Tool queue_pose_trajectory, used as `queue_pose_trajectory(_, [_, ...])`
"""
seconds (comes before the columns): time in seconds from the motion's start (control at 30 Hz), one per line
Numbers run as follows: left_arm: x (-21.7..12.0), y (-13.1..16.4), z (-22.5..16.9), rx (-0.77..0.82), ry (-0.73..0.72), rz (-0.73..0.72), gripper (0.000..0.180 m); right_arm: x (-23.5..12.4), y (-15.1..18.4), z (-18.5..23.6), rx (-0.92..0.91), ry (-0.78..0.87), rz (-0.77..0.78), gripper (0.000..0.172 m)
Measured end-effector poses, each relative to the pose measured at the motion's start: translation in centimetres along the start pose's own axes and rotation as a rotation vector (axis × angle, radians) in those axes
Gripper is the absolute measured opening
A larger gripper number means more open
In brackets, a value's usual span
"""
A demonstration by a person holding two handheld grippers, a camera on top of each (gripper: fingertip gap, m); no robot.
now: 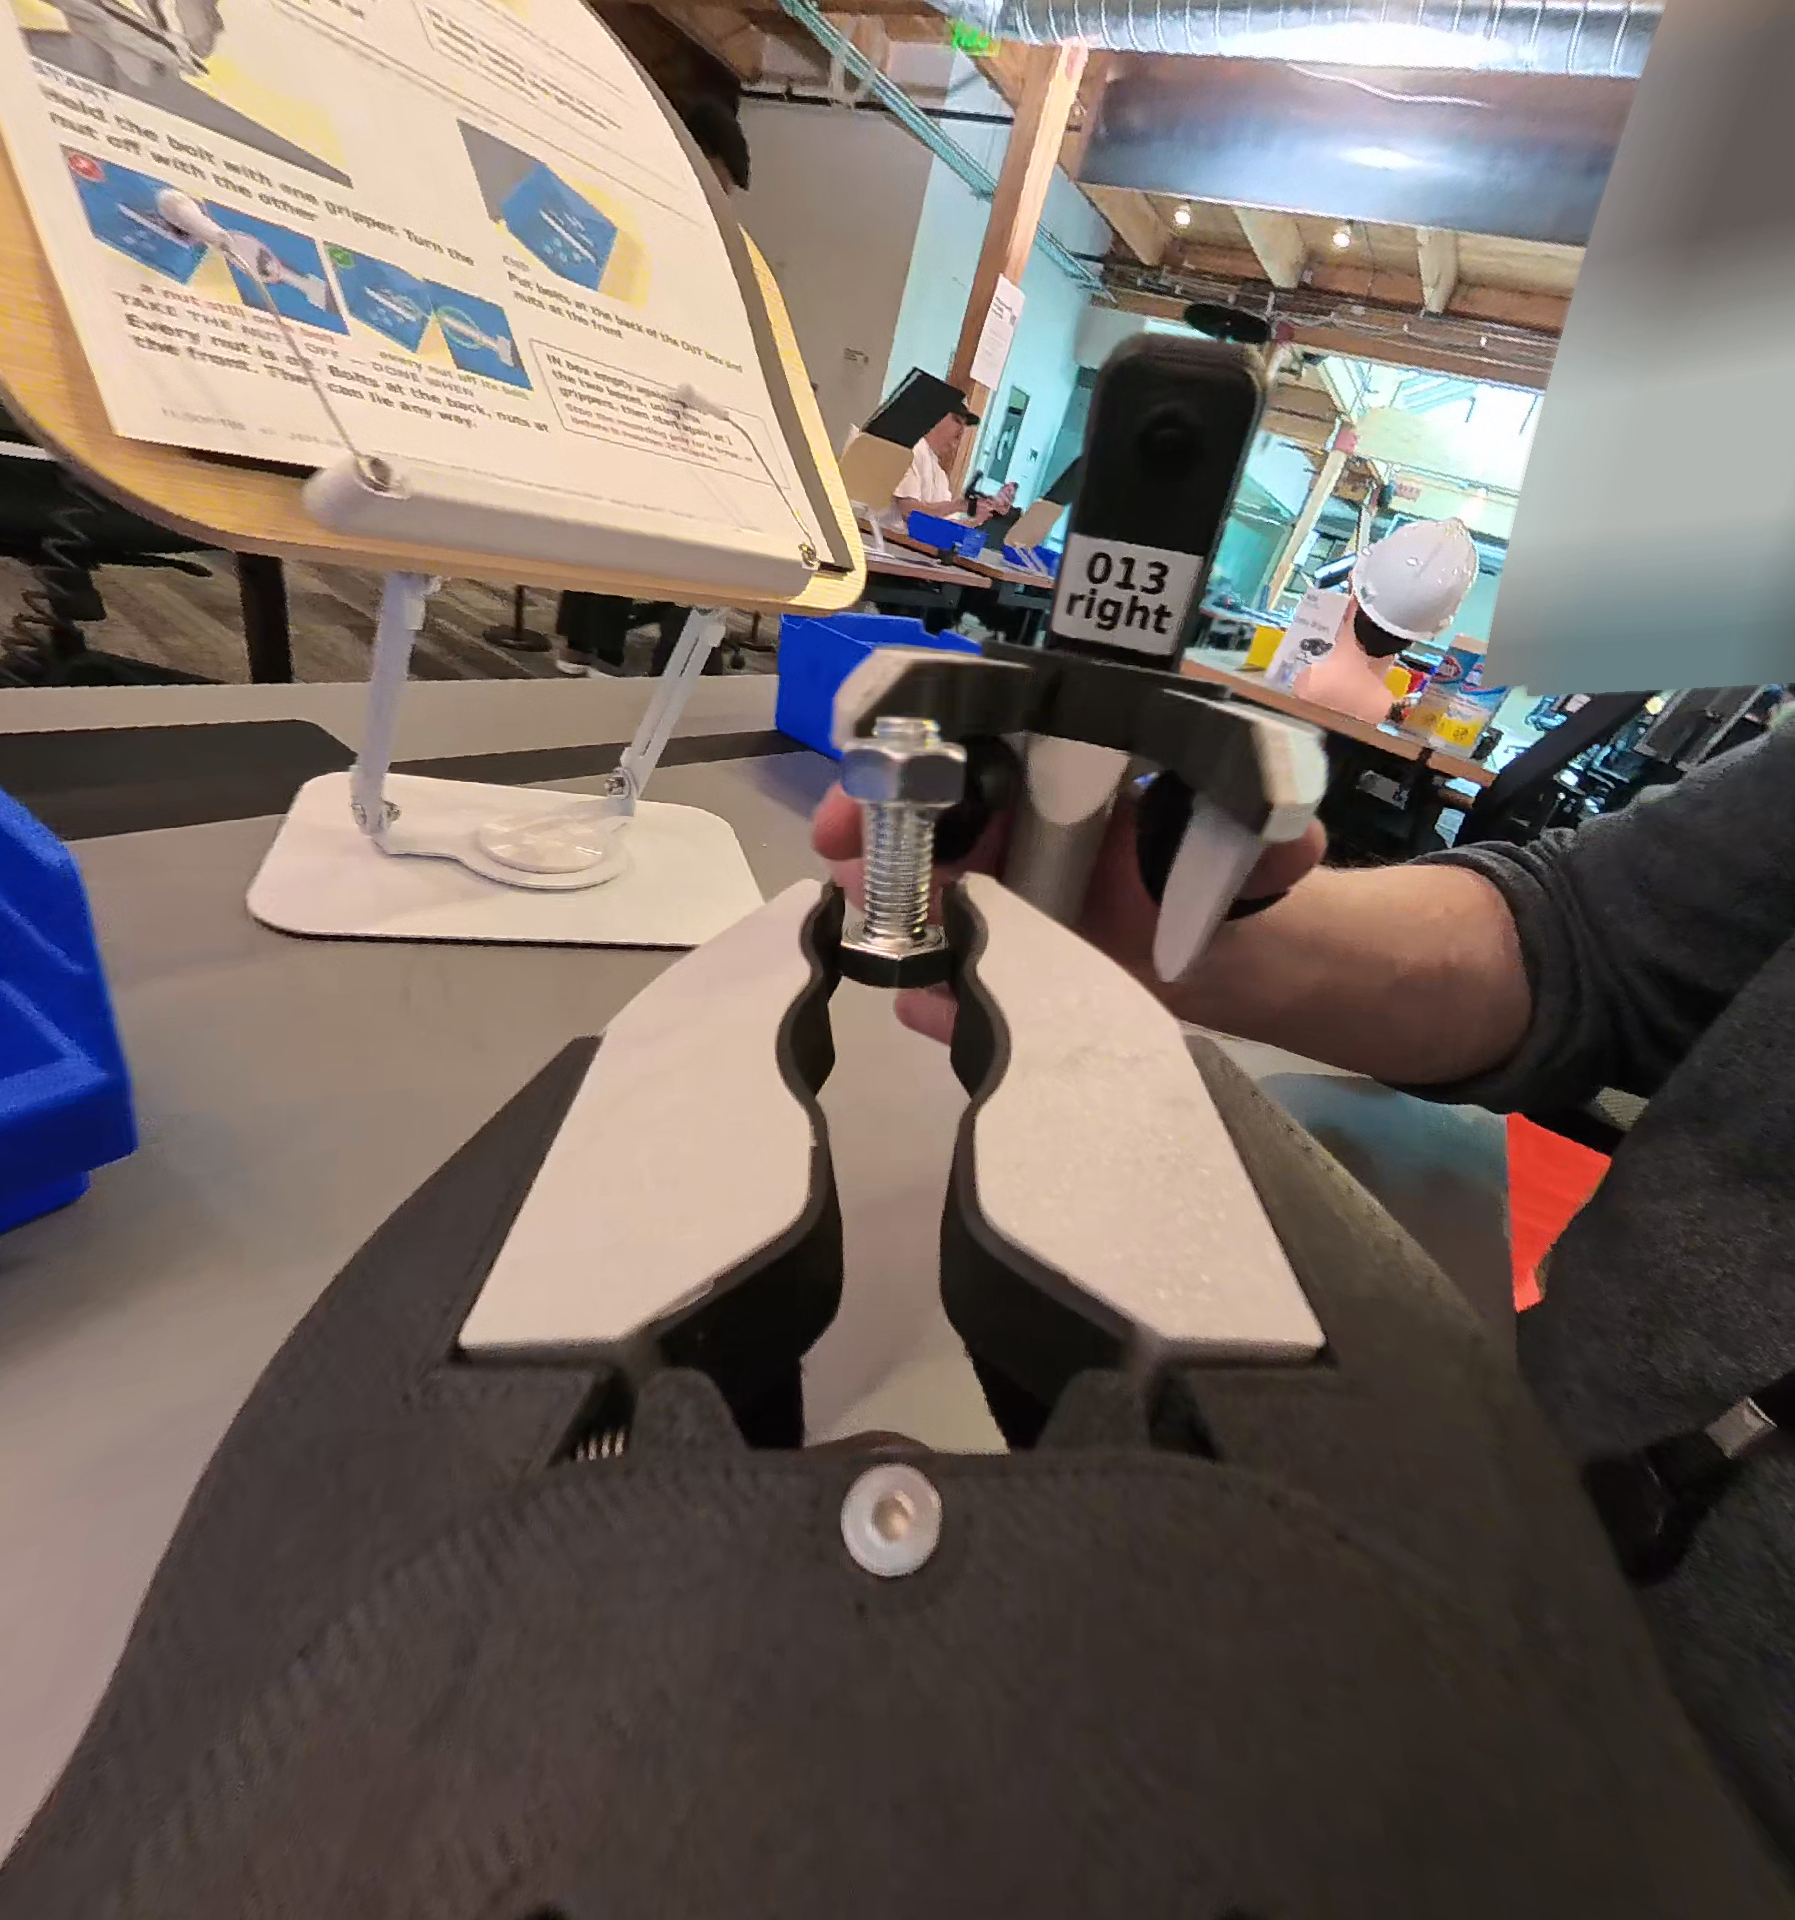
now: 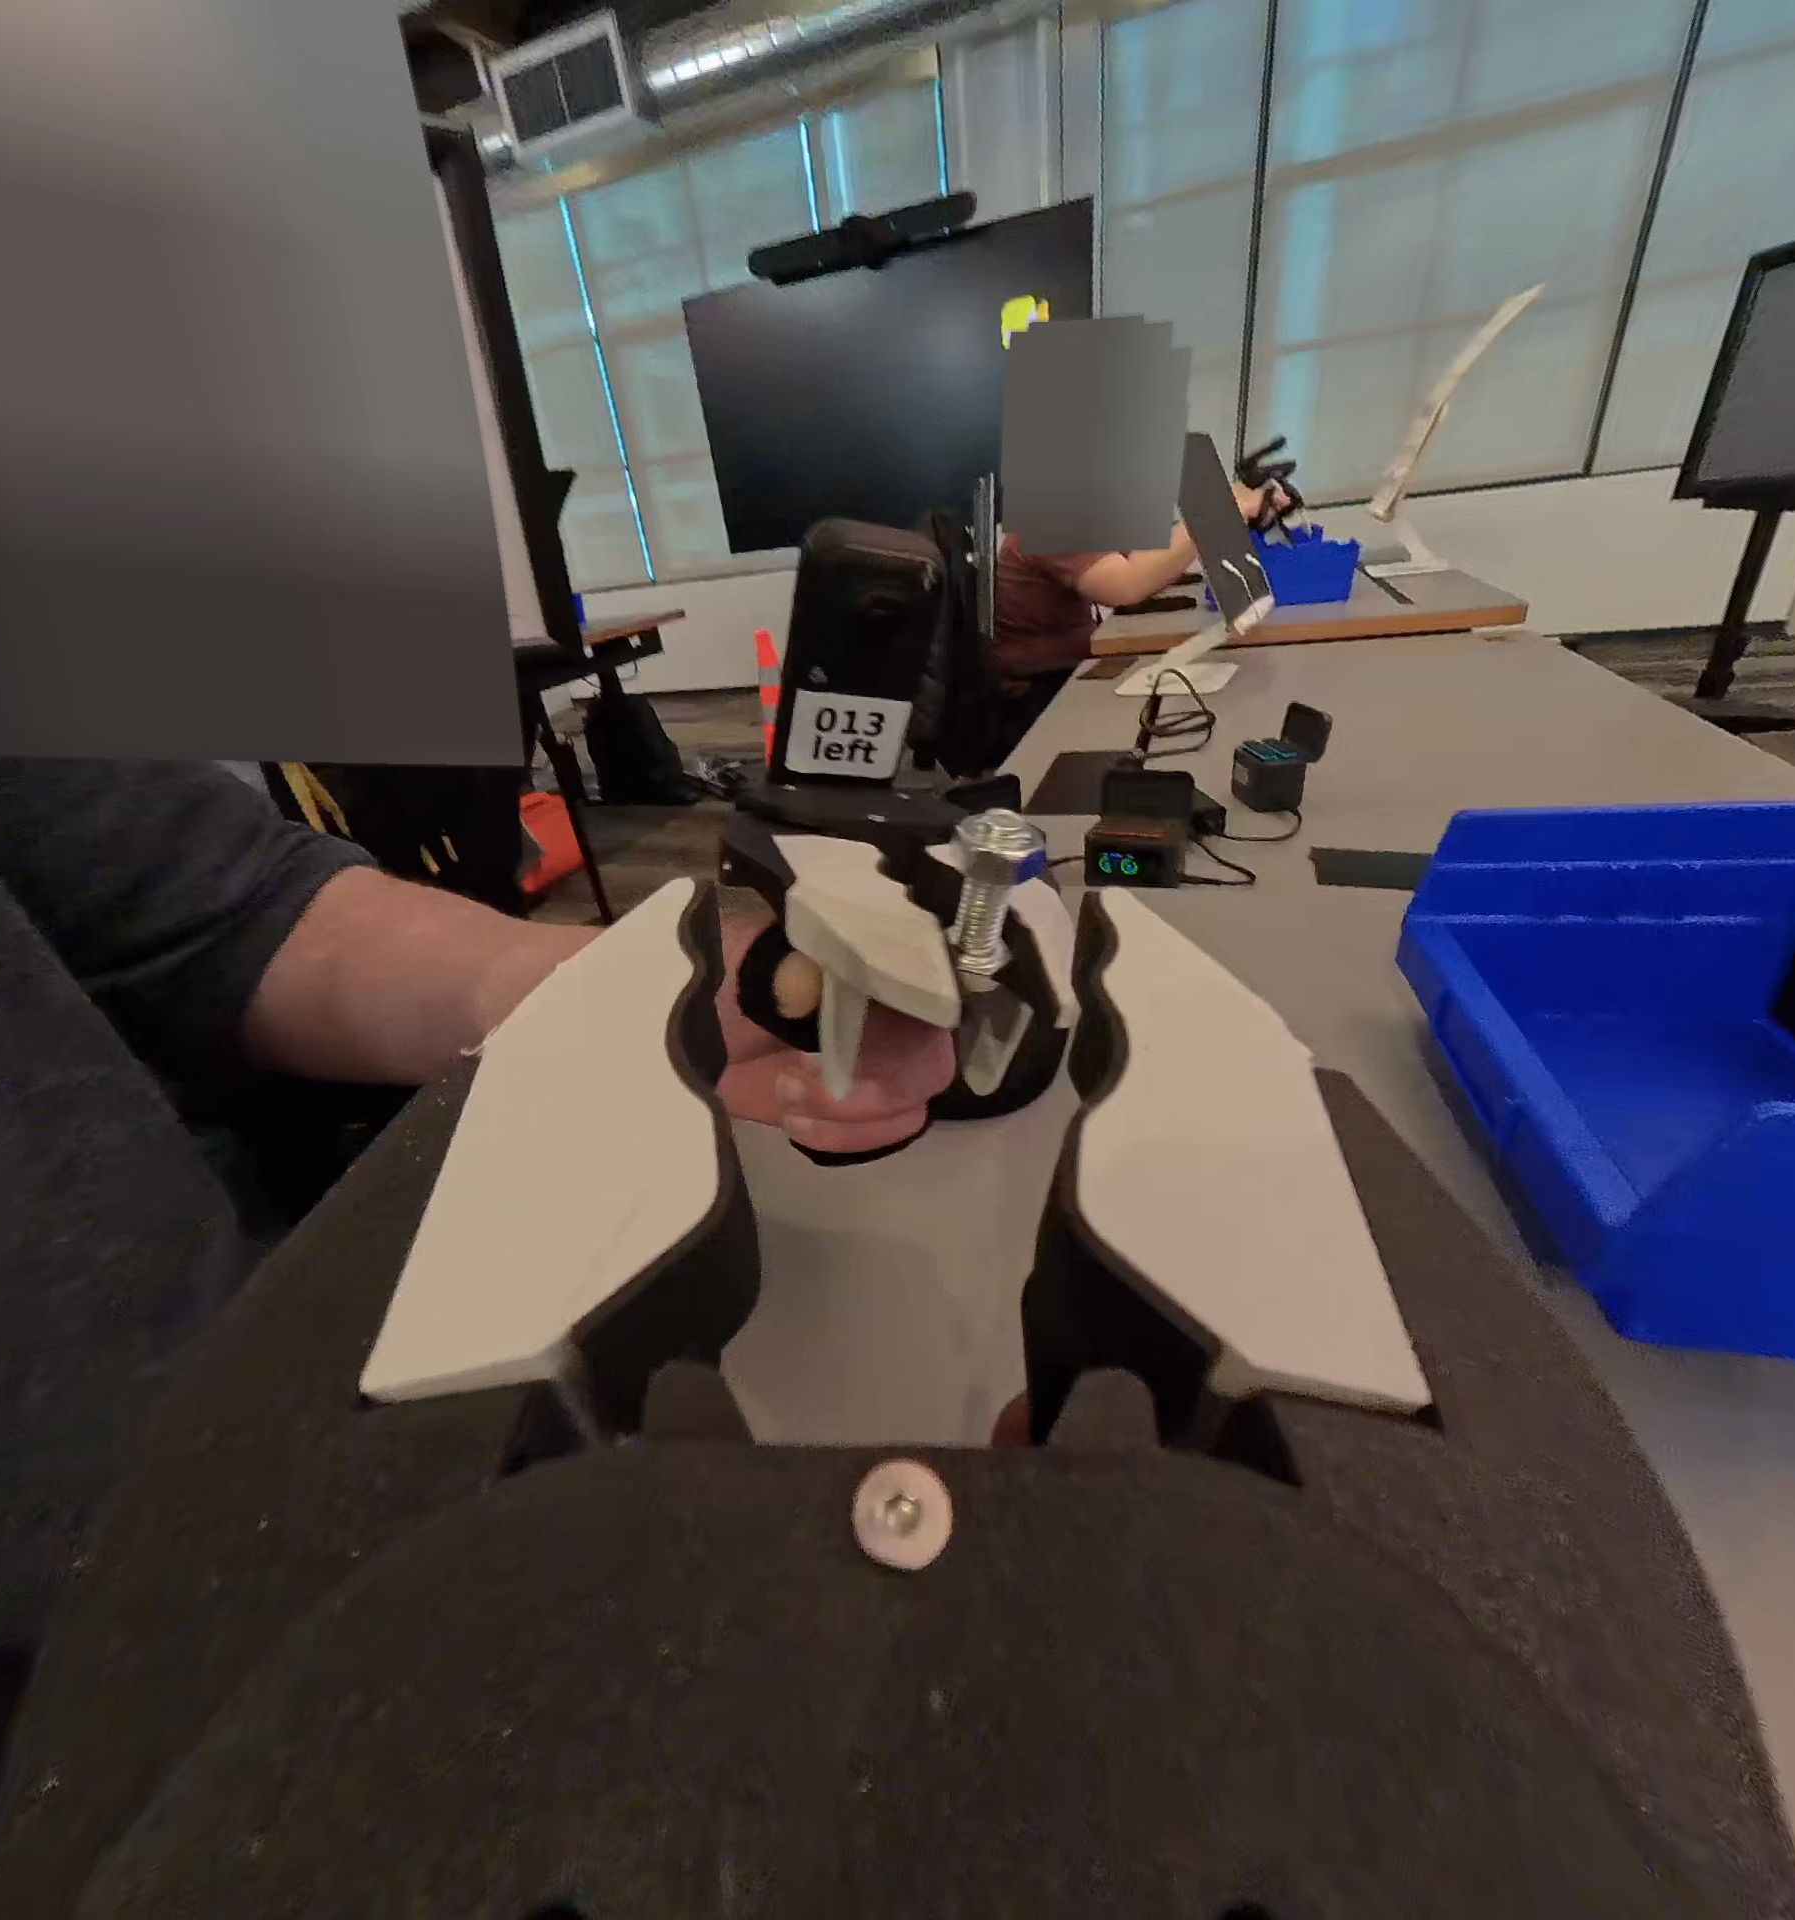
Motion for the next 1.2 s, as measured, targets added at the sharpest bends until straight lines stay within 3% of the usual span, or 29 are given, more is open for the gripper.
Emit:
queue_pose_trajectory(0.3, [0.2,0.1,-0.4,0.005,0.011,0.004,0.018,1.9,-0.2,0.5,-0.029,-0.024,0.025,0.059])
queue_pose_trajectory(0.33, [0.0,-0.1,-0.3,-0.001,0.004,-0.012,0.018,1.3,-0.2,0.6,-0.05,-0.035,0.006,0.051])
queue_pose_trajectory(0.37, [-0.2,-0.1,0.1,-0.025,-0.019,-0.009,0.018,0.6,-0.3,0.9,-0.068,-0.084,-0.022,0.026])
queue_pose_trajectory(0.4, [-0.3,0.0,0.3,-0.028,-0.006,-0.014,0.018,0.1,-0.4,0.8,-0.046,-0.09,-0.041,0.025])
queue_pose_trajectory(0.5, [0.1,0.1,0.1,-0.005,0.005,0.003,0.018,0.1,-0.3,-0.4,-0.019,0.023,-0.006,0.057])
queue_pose_trajectory(0.77, [-0.1,0.0,0.0,-0.017,-0.004,-0.012,0.018,1.8,-0.5,0.3,-0.051,-0.018,0.037,0.056])
queue_pose_trajectory(0.8, [-0.5,-0.1,0.3,-0.036,-0.012,-0.028,0.018,1.3,-0.5,0.8,-0.077,-0.064,0.023,0.032])
queue_pose_trajectory(0.83, [-0.7,-0.1,0.5,-0.039,-0.002,-0.035,0.018,0.8,-0.6,0.8,-0.063,-0.075,0.007,0.026])
queue_pose_trajectory(0.9, [-0.3,0.0,0.4,-0.021,-0.005,-0.015,0.018,0.7,-0.4,-0.3,-0.011,0.007,0.029,0.049])
queue_pose_trajectory(0.93, [0.1,0.1,0.1,-0.018,0.007,-0.009,0.018,0.8,-0.2,-0.6,-0.014,0.017,0.042,0.05])
queue_pose_trajectory(1.13, [0.7,0.3,-0.6,-0.002,0.036,0.012,0.018,2.3,0.0,-1.1,0.008,0.011,0.077,0.034])
queue_pose_trajectory(1.2, [0.3,0.2,-0.4,-0.009,0.036,-0.005,0.018,2.5,0.1,-1.2,0.004,0.003,0.092,0.021])
Point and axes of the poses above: each gripper's, where its closed fingertips meet, x out along the fingers, y out of its underside, z = x × y across the jaws, the point moved 7 cm from there along -x, back along the fingers, and after that the axes turned 11 degrees about z, right-handed, at the moved point
